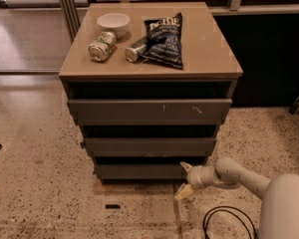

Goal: Open bottom drawer

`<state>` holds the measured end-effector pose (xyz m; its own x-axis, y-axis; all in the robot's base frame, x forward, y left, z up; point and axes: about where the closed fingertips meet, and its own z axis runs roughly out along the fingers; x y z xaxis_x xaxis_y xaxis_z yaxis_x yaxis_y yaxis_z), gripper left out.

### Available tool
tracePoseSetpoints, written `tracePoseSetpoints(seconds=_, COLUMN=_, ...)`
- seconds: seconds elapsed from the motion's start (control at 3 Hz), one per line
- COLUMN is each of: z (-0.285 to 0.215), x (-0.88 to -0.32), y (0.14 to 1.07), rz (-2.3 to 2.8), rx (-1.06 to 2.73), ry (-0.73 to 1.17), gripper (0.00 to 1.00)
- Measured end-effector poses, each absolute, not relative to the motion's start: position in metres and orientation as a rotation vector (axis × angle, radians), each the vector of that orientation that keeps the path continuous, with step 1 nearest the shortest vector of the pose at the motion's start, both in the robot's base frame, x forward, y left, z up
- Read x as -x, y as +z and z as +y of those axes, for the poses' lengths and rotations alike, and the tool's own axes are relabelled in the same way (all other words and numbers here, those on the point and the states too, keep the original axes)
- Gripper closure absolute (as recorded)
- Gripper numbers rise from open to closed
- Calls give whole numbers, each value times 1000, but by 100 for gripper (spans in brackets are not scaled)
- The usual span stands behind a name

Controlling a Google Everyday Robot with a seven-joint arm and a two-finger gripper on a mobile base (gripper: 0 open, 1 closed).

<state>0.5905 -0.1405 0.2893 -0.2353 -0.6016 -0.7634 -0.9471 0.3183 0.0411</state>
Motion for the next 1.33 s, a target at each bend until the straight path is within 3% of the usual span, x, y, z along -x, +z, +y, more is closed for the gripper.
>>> tracePoseSetpoints(seconds=1.33, z=-115, x=-663, y=217, rz=2161, rx=1411, ry=621, gripper=0)
